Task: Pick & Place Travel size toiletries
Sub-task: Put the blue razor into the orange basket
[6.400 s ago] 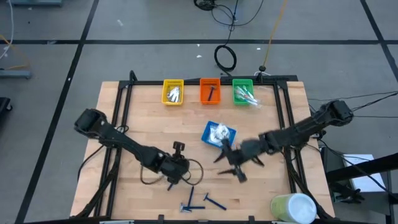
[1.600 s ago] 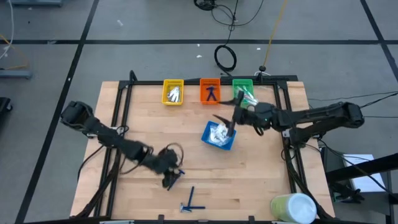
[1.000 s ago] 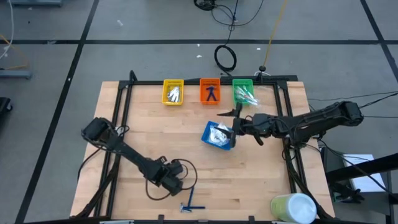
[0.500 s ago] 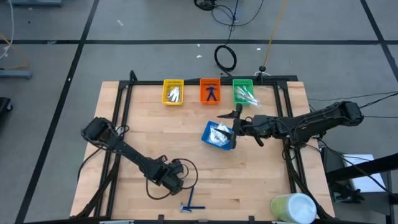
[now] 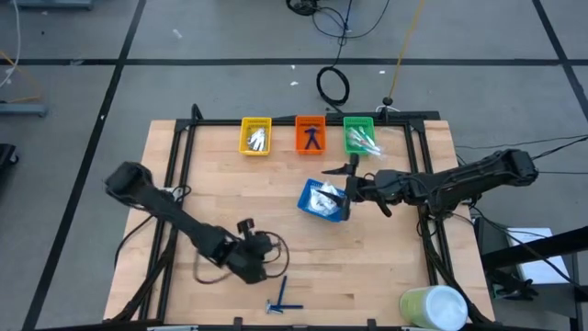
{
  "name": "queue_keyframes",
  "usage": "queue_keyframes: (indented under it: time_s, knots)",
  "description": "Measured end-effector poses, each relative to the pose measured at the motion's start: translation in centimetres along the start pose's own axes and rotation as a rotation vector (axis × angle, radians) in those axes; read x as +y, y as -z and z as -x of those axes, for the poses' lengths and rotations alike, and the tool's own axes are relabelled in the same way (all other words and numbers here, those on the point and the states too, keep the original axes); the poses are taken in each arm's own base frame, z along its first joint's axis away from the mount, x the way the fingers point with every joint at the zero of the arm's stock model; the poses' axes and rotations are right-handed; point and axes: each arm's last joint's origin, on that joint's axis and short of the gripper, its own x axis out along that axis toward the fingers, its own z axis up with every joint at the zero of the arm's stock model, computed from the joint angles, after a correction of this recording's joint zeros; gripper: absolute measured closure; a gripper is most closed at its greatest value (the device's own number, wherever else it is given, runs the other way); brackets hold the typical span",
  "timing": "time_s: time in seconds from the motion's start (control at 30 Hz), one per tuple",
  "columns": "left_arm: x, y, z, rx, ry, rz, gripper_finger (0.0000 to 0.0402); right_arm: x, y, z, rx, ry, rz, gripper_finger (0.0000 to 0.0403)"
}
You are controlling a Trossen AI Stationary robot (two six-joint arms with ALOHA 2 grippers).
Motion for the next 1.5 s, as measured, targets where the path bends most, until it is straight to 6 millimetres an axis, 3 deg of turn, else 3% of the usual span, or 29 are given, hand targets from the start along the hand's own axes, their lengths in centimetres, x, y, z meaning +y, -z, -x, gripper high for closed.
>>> queue_keyframes:
  time_s: [0.17,0.27,0.53,0.7,0.9,1.13,1.33,1.5]
  knots:
    - [2.2,-2.1,3.8,-0.283,-0.076,-0.123,0.0389,-0.4,-0.9,1.0,-0.046,0.005,-0.037,0.0165]
    - [5.1,-3.4,3.9,-0.442,-0.075,-0.129,0.0392,-0.6,-1.5,1.9,-0.077,0.003,-0.045,0.0165]
    - [16.9,-6.8,-0.9,-0.769,0.098,-0.022,0.0393,-0.8,-2.5,3.1,-0.126,-0.001,-0.023,0.0165]
    - [24.4,-10.4,-3.1,-0.749,0.074,0.129,0.0392,-1.2,-2.4,3.1,-0.099,0.095,0.038,0.0165]
    - [30.4,-14.4,-6.9,-0.584,0.057,0.207,0.0392,-2.0,-2.2,2.9,-0.075,0.164,0.044,0.0165]
    - [34.5,-15.8,-10.5,-0.519,0.055,0.369,0.0368,-2.3,-2.0,2.8,-0.064,0.175,0.046,0.0165]
    - [35.8,-15.6,-10.2,-0.485,0.033,0.414,0.0328,-2.3,-2.0,2.8,-0.063,0.175,0.046,0.0165]
    - [35.9,-15.8,-9.5,-0.496,0.021,0.388,0.0258,-2.3,-2.0,2.7,-0.063,0.175,0.046,0.0165]
